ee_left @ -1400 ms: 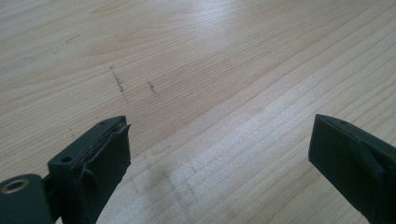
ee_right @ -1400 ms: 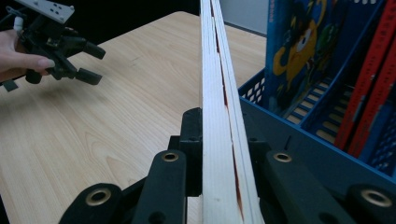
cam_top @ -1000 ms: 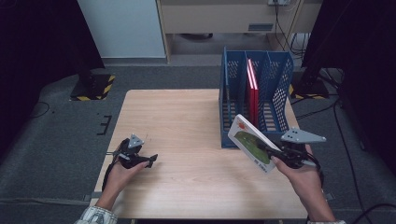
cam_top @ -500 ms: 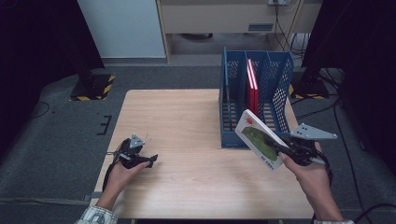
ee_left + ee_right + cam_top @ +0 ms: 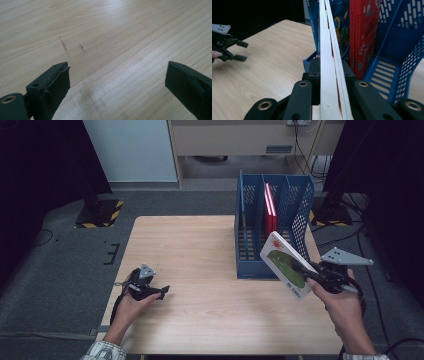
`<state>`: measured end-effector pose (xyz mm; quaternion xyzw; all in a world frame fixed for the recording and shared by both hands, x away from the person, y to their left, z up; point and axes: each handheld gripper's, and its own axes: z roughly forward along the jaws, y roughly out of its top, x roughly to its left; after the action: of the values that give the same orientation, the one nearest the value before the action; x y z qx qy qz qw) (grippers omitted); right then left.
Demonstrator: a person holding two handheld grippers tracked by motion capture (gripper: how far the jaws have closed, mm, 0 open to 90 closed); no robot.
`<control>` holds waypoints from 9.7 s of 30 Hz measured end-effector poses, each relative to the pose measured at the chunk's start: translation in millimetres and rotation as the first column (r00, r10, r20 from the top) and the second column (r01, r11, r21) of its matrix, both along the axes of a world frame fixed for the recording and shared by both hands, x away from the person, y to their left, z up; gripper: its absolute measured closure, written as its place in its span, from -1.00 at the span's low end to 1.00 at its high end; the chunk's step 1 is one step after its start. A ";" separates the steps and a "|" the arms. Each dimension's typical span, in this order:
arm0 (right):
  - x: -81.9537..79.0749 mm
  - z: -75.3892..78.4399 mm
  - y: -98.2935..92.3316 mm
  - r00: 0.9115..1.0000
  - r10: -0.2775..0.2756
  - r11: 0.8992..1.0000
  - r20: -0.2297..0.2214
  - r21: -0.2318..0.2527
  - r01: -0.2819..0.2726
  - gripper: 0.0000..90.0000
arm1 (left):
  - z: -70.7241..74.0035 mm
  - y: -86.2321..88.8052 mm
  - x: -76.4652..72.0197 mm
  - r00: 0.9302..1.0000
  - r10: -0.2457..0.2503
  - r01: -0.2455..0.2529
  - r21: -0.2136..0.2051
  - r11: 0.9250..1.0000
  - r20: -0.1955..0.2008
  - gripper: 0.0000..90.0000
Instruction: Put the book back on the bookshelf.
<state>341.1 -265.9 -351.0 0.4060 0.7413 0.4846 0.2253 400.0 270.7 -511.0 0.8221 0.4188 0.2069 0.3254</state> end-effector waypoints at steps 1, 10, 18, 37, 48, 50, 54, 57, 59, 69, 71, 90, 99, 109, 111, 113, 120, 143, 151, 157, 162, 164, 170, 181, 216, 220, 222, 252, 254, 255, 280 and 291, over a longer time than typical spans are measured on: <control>0.5 0.3 -1.0 1.000 -0.003 1.000 0.001 0.000 0.003 0.70 | 0.3 -0.3 -0.5 1.000 0.004 -0.004 -0.004 1.000 0.000 -0.89; 5.1 6.5 -6.2 0.999 -0.035 0.999 0.005 -0.002 0.035 0.70 | 1.3 -0.9 -1.4 1.000 0.001 -0.001 -0.005 1.000 0.003 -0.89; 10.2 13.6 -12.4 0.998 -0.066 0.998 -0.001 -0.022 0.066 0.70 | 1.1 0.0 -1.2 1.000 0.004 -0.004 -0.003 1.000 0.001 -0.89; 44.8 21.7 -21.3 0.984 -0.177 0.981 -0.033 -0.082 0.174 0.71 | 2.1 3.3 -1.9 1.000 0.009 -0.009 -0.018 1.000 0.009 -0.88; 64.7 22.2 -26.5 0.972 -0.231 0.969 -0.050 -0.099 0.225 0.70 | 2.7 2.0 -2.6 1.000 0.002 -0.002 -0.014 1.000 0.010 -0.88; 69.9 21.6 -28.4 0.968 -0.246 0.966 -0.056 -0.099 0.240 0.70 | 3.1 1.9 -3.0 1.000 0.004 -0.004 -0.016 1.000 0.012 -0.88; 79.5 20.5 -31.2 0.961 -0.271 0.959 -0.062 -0.108 0.263 0.71 | 3.9 0.7 -3.8 1.000 0.001 0.000 -0.012 1.000 0.012 -0.88; 88.0 19.9 -33.0 0.955 -0.288 0.953 -0.064 -0.114 0.280 0.70 | 4.4 -0.6 -4.4 1.000 -0.004 0.004 -0.007 1.000 0.017 -0.88; 93.8 18.7 -34.0 0.952 -0.298 0.951 -0.068 -0.102 0.290 0.71 | 4.6 -1.1 -4.1 1.000 -0.005 0.005 -0.006 1.000 0.017 -0.88; 124.1 7.1 -35.7 0.933 -0.349 0.935 -0.091 -0.094 0.341 0.70 | 4.4 -1.5 -3.9 1.000 -0.008 0.008 0.001 1.000 0.024 -0.88; 128.8 6.3 -36.3 0.929 -0.359 0.932 -0.092 -0.082 0.352 0.70 | 4.3 -1.5 -4.1 1.000 -0.010 0.010 0.005 1.000 0.023 -0.88; 158.0 -1.5 -29.8 0.909 -0.404 0.914 -0.103 -0.084 0.396 0.70 | 5.5 -4.1 -5.7 0.999 -0.016 0.016 0.012 1.000 0.032 -0.88; 171.4 -6.8 -33.8 0.892 -0.439 0.897 -0.111 -0.104 0.429 0.70 | 6.6 -2.7 -5.4 0.999 -0.020 0.020 0.000 1.000 0.042 -0.88; 182.2 -16.5 -33.9 0.890 -0.443 0.895 -0.106 -0.097 0.434 0.70 | 2.7 -4.3 -4.7 1.000 -0.019 0.018 0.011 1.000 0.019 -0.90; 183.1 -17.9 -32.7 0.891 -0.443 0.895 -0.102 -0.099 0.434 0.70 | 2.2 -4.0 -4.2 1.000 -0.016 0.016 0.014 1.000 0.015 -0.90; 183.8 -19.3 -30.1 0.888 -0.450 0.891 -0.095 -0.110 0.440 0.70 | 1.8 -3.9 -3.8 1.000 -0.016 0.016 0.015 1.000 0.014 -0.90; 187.4 -22.3 -24.0 0.886 -0.456 0.888 -0.089 -0.119 0.445 0.70 | 2.0 -3.1 -3.8 1.000 -0.019 0.018 0.018 1.000 0.021 -0.89; 192.4 -27.4 -18.1 0.887 -0.453 0.890 -0.093 -0.108 0.443 0.70 | 2.4 -4.2 -3.6 0.999 -0.024 0.024 0.017 1.000 0.023 -0.89; 197.2 -39.4 -12.6 0.883 -0.456 0.888 -0.114 -0.124 0.443 0.70 | 2.6 -4.4 -3.6 0.999 -0.028 0.028 0.019 0.999 0.024 -0.88; 199.3 -52.8 -10.7 0.874 -0.466 0.883 -0.138 -0.137 0.450 0.70 | 3.0 -4.2 -3.9 0.999 -0.029 0.029 0.020 0.999 0.025 -0.88; 201.4 -56.9 -7.7 0.876 -0.461 0.885 -0.144 -0.152 0.440 0.70 | 3.0 -4.6 -3.8 0.999 -0.031 0.030 0.021 0.999 0.024 -0.88; 202.2 -57.9 -7.2 0.876 -0.459 0.885 -0.145 -0.153 0.439 0.70 | 2.9 -4.6 -3.8 0.999 -0.032 0.031 0.021 0.999 0.025 -0.88; 203.5 -62.2 -7.4 0.872 -0.463 0.884 -0.159 -0.153 0.442 0.70 | 2.7 -5.4 -3.8 0.999 -0.034 0.033 0.026 0.999 0.023 -0.87; 205.3 -72.5 -6.3 0.865 -0.467 0.881 -0.180 -0.172 0.440 0.70 | 2.6 -4.9 -3.6 0.999 -0.034 0.033 0.023 0.999 0.024 -0.87; 201.7 -85.0 -4.5 0.870 -0.434 0.895 -0.236 -0.227 0.384 0.68 | 3.9 -5.6 -4.0 0.999 -0.038 0.038 0.027 0.999 0.029 -0.86; 200.9 -87.5 -5.4 0.866 -0.431 0.895 -0.252 -0.238 0.377 0.69 | 3.6 -6.2 -4.0 0.999 -0.037 0.037 0.023 0.999 0.032 -0.86; 200.5 -88.0 -6.5 0.867 -0.430 0.896 -0.252 -0.237 0.376 0.69 | 3.5 -6.3 -3.9 0.999 -0.040 0.040 0.028 0.999 0.029 -0.86; 220.3 -89.3 -7.2 0.834 -0.485 0.873 -0.262 -0.207 0.442 0.69 | 3.4 -7.0 -3.4 0.999 -0.046 0.045 0.030 0.999 0.026 -0.86; 220.0 -89.5 -4.8 0.837 -0.484 0.872 -0.256 -0.217 0.438 0.69 | 3.6 -6.8 -3.6 0.999 -0.046 0.045 0.030 0.999 0.027 -0.86; 219.9 -89.6 -4.0 0.840 -0.480 0.874 -0.253 -0.220 0.433 0.69 | 3.6 -6.8 -3.8 0.998 -0.047 0.046 0.030 0.999 0.029 -0.86; 199.6 -79.3 -6.5 0.868 -0.429 0.897 -0.250 -0.234 0.376 0.66 | 5.3 -9.9 -4.7 0.998 -0.052 0.051 0.039 0.998 0.036 -0.86; 202.3 -79.3 -6.3 0.864 -0.454 0.883 -0.216 -0.236 0.405 0.70 | 4.8 -10.1 -4.5 0.998 -0.053 0.052 0.042 0.998 0.033 -0.86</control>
<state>543.5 -272.2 -430.3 0.5999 0.6964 0.2930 0.2632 395.5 260.7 -506.2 0.8359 0.3871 0.2207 0.3206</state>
